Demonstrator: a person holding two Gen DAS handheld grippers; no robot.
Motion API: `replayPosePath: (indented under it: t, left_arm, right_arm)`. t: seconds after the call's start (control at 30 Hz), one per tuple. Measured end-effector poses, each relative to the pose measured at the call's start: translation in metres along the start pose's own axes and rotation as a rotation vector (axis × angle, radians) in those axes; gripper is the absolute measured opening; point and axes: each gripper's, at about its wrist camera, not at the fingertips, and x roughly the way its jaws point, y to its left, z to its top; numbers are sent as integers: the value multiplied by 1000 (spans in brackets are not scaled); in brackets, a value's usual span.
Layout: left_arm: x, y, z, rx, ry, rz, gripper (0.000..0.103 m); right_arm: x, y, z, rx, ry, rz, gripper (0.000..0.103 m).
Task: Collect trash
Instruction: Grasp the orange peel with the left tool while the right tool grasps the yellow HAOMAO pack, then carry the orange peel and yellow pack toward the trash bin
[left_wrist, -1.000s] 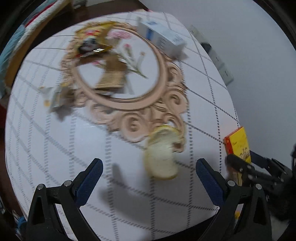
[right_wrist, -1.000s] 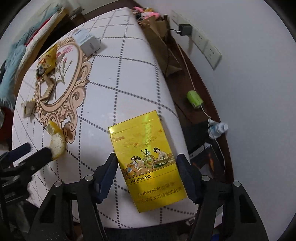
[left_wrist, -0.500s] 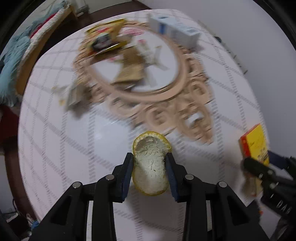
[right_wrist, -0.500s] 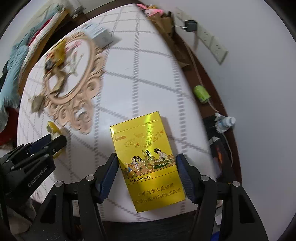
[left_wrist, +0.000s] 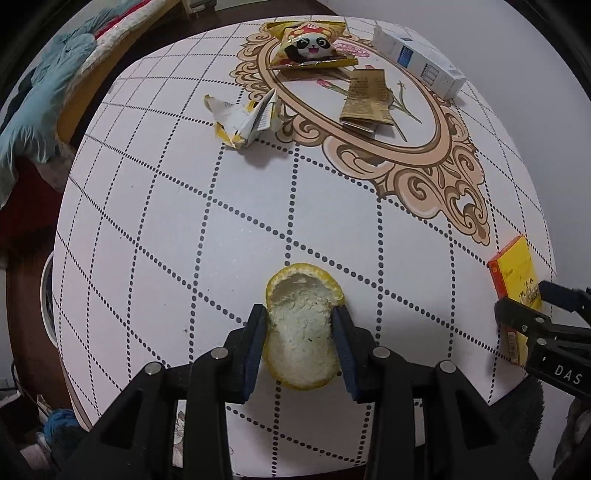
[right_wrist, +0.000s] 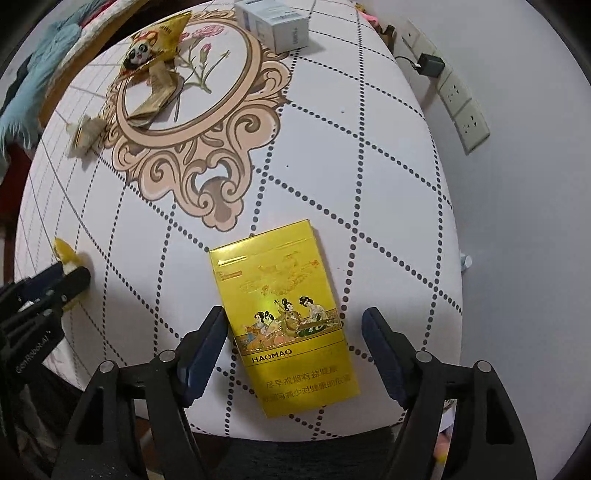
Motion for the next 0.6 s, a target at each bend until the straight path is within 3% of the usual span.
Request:
replayPosePath:
  t: [0.17, 0.27, 0.4, 0.6]
  left_arm:
    - [1, -1, 1, 14, -12, -3, 32]
    - [1, -4, 2, 17, -15, 0, 31]
    - [-2, -6, -1, 21, -40, 5, 31]
    - [-53, 11, 3, 0, -148, 4, 31]
  right_arm:
    - [-3, 5, -9, -15, -39, -29, 75]
    - [-10, 12, -17, -17, -67, -32, 62]
    - [-15, 17, -19, 0, -72, -12, 62]
    - [-52, 38, -19, 14, -149, 42, 62]
